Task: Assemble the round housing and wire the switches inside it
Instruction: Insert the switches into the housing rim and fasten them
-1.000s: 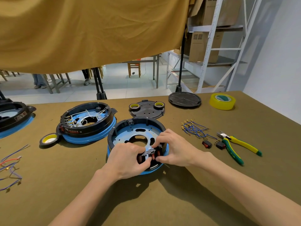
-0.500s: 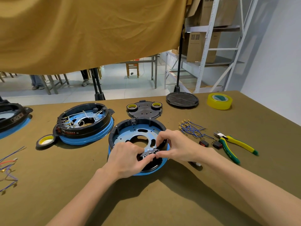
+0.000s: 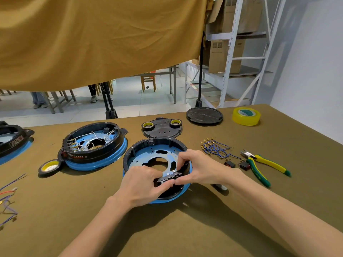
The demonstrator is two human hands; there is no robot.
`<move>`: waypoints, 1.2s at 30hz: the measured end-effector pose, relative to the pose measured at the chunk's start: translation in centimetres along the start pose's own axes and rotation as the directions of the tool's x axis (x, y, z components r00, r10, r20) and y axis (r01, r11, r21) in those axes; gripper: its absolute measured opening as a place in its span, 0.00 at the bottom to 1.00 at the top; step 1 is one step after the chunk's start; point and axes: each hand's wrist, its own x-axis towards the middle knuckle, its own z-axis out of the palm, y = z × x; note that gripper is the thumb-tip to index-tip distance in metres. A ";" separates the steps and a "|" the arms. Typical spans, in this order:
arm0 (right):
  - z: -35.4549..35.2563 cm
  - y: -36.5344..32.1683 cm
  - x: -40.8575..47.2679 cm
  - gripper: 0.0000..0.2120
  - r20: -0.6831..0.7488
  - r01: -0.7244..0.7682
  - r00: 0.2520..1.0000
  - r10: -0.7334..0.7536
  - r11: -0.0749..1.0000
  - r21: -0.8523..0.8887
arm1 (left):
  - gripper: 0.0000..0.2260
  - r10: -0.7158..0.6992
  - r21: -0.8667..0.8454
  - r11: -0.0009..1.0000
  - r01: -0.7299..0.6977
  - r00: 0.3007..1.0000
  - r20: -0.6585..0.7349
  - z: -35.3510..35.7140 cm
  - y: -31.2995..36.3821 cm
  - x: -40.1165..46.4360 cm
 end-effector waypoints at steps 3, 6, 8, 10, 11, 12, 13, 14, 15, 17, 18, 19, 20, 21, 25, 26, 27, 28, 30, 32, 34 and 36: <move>-0.4 0.1 0.3 0.14 0.016 -0.013 1.000 0.013 1.000 -0.001 | 0.35 0.016 0.006 1.000 -0.016 1.000 0.000 -0.1 0.1 0.0; -0.5 0.3 0.2 0.15 0.022 -0.033 0.999 0.034 0.999 -0.027 | 0.35 0.028 0.024 0.999 -0.028 1.000 -0.002 -0.1 0.0 0.1; -0.5 0.4 0.3 0.14 0.020 -0.027 0.999 0.028 0.998 -0.059 | 0.35 0.026 0.025 0.999 -0.027 0.999 0.021 -0.1 0.1 0.3; -0.5 0.4 0.4 0.15 0.023 -0.023 0.999 0.025 0.996 -0.088 | 0.34 0.031 0.019 0.999 -0.032 0.999 0.039 -0.1 0.0 0.4; -0.4 0.4 0.5 0.15 0.025 -0.019 0.999 0.022 0.996 -0.092 | 0.33 0.034 0.014 0.999 -0.034 0.998 0.048 -0.1 0.0 0.5; -0.4 0.4 0.5 0.15 0.029 -0.018 0.999 0.021 0.996 -0.088 | 0.33 0.035 0.007 0.999 -0.035 0.998 0.058 -0.1 0.0 0.4; -0.3 0.4 0.4 0.15 0.031 -0.020 0.999 0.023 0.997 -0.078 | 0.33 0.037 0.003 0.999 -0.037 0.997 0.065 -0.2 0.0 0.4; -0.3 0.5 0.4 0.15 0.032 -0.023 0.999 0.025 0.997 -0.067 | 0.33 0.042 0.004 0.999 -0.043 0.997 0.065 -0.2 0.0 0.4; -0.3 0.5 0.3 0.15 0.032 -0.026 0.999 0.028 0.998 -0.056 | 0.33 0.051 0.008 0.999 -0.052 0.997 0.063 -0.3 0.0 0.4; -0.1 0.5 0.2 0.14 0.029 -0.028 0.999 0.029 0.999 -0.032 | 0.33 0.065 0.015 0.998 -0.066 0.995 0.071 -0.4 0.0 0.5; -0.1 0.6 0.2 0.14 0.027 -0.028 0.999 0.029 0.999 -0.025 | 0.33 0.068 0.014 0.997 -0.069 0.995 0.078 -0.4 0.1 0.5; -0.1 0.6 0.1 0.14 0.028 -0.029 0.999 0.029 0.999 -0.026 | 0.33 0.067 0.010 0.998 -0.068 0.994 0.082 -0.4 0.1 0.5; 0.0 0.6 0.1 0.14 0.031 -0.029 0.999 0.030 0.999 -0.033 | 0.33 0.064 0.004 0.998 -0.064 0.994 0.085 -0.4 0.1 0.5; 0.0 0.5 0.1 0.14 0.034 -0.030 0.999 0.031 0.999 -0.042 | 0.33 0.059 0.000 0.998 -0.059 0.995 0.084 -0.4 0.1 0.4; 0.0 0.5 0.0 0.14 0.027 -0.037 0.999 0.038 0.999 -0.036 | 0.36 0.040 0.003 0.999 -0.040 0.998 0.049 -0.4 0.0 0.3; 0.1 0.6 0.0 0.15 0.026 -0.041 0.999 0.042 0.998 -0.037 | 0.37 0.027 -0.008 1.000 -0.027 0.999 0.040 -0.4 -0.1 0.3; 0.1 0.6 -0.1 0.15 0.026 -0.042 0.999 0.044 0.998 -0.040 | 0.38 0.013 -0.028 1.000 -0.012 0.999 0.035 -0.4 -0.1 0.3; 0.2 0.6 -0.1 0.15 0.025 -0.043 0.999 0.044 0.998 -0.042 | 0.38 0.004 -0.046 0.999 -0.003 0.999 0.038 -0.4 -0.2 0.3; 0.3 0.6 -0.1 0.15 0.013 -0.043 0.999 0.043 0.998 -0.050 | 0.38 0.010 -0.062 0.998 -0.008 0.999 0.044 -0.4 -0.1 0.4; 0.4 0.7 -0.2 0.15 0.003 -0.044 0.999 0.044 0.997 -0.061 | 0.39 0.006 -0.048 0.999 -0.004 0.999 0.036 -0.4 0.0 0.4; 0.6 0.8 -0.2 0.16 -0.009 -0.043 0.999 0.043 0.994 -0.096 | 0.39 0.000 -0.012 1.000 0.000 1.000 0.030 -0.2 0.1 0.3; 0.5 0.9 -0.1 0.16 -0.022 -0.034 0.999 0.031 0.992 -0.124 | 0.38 0.006 0.019 1.000 -0.006 1.000 0.017 0.0 0.2 0.4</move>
